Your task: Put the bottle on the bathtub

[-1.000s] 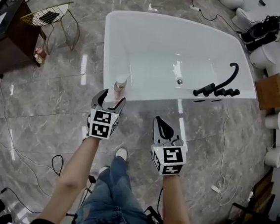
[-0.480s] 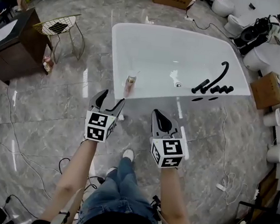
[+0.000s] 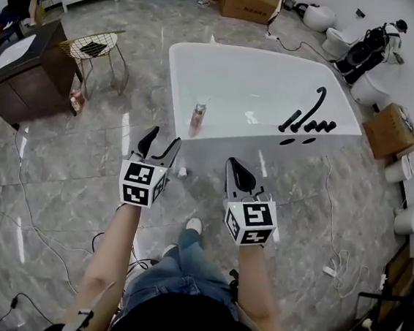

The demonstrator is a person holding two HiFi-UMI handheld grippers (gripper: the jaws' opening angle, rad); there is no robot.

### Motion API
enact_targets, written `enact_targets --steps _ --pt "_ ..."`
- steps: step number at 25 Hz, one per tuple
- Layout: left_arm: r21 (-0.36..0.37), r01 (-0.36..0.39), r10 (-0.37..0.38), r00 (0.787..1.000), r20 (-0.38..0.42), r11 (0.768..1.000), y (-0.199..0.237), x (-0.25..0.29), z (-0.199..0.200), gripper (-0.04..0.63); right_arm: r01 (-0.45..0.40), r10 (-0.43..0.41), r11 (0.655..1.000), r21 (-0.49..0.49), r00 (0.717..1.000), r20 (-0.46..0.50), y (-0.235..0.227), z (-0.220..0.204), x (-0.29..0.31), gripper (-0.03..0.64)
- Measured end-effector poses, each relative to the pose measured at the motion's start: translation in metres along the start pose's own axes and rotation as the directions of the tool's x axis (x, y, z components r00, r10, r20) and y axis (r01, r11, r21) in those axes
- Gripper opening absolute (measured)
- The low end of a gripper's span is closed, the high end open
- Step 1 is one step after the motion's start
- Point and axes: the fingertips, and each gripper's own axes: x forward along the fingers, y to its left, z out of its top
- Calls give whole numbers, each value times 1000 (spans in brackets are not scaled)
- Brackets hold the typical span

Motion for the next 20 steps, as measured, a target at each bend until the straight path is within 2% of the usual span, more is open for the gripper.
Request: enact_targets --steps 3,7,9,14,18,20 --pt "28 8 -9 1000 26 1000 -10 -17 12 244 7 -7 1000 1 1000 19 6 5 -17 15" --pt "54 -12 7 996 88 998 -21 -39 32 79 9 -8 1000 -17 999 50 7 18 -30 15" --pt "62 -26 19 993 114 998 -26 -49 42 23 2 -1 1000 -15 998 65 5 24 -35 14" --pt "101 -26 13 991 134 995 -44 -62 63 12 -24 26 999 -24 995 93 -1 41 -46 14" --pt "29 -50 45 987 153 998 -50 -70 73 12 -38 43 998 -39 991 124 -10 60 -58 14" --pt "20 -54 50 986 160 998 -53 -73 79 12 -37 42 998 -43 989 139 -14 69 -65 15"
